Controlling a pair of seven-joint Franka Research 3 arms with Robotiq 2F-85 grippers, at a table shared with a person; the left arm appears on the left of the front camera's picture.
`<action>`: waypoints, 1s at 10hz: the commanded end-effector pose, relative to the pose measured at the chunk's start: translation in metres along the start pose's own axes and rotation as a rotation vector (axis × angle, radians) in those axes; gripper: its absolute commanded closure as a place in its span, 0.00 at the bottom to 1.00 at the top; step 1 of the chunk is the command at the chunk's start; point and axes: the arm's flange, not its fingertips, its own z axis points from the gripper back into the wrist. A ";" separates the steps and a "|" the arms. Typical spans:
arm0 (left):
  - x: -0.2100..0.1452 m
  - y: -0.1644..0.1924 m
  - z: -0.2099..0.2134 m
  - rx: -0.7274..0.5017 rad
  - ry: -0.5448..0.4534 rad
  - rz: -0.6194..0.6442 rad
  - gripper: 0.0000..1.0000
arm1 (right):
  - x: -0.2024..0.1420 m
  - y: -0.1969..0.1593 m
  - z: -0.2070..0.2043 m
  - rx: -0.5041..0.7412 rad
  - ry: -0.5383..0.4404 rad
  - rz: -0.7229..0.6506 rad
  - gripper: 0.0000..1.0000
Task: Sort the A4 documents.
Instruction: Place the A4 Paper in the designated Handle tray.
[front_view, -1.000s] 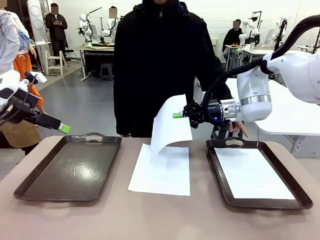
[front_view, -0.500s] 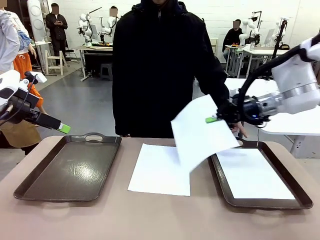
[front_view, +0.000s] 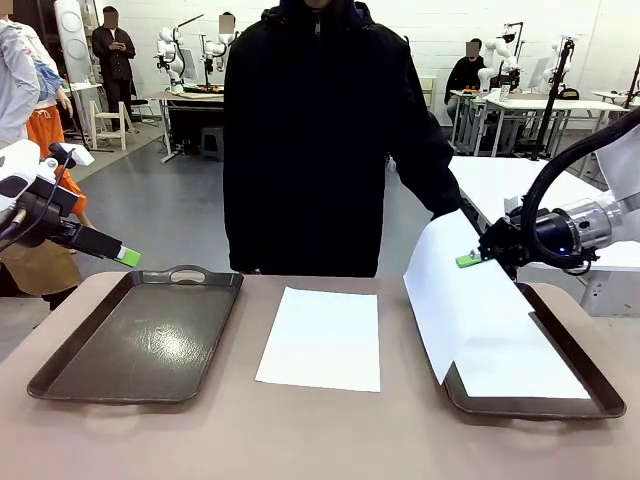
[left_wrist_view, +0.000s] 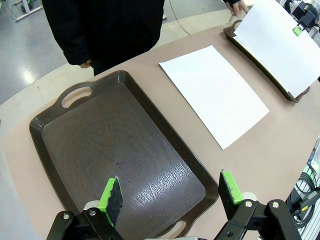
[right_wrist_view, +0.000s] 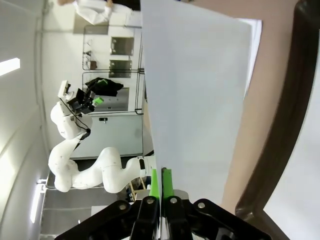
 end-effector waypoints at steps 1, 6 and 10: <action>-0.002 0.002 0.000 -0.008 -0.005 -0.001 0.00 | -0.017 -0.002 0.013 -0.035 0.001 -0.031 0.99; -0.002 0.002 0.000 -0.008 -0.005 -0.001 0.00 | -0.043 -0.065 0.046 -0.083 -0.003 -0.048 0.99; -0.002 0.002 0.000 -0.008 -0.005 -0.001 0.00 | -0.049 -0.076 0.062 -0.155 -0.031 -0.012 0.99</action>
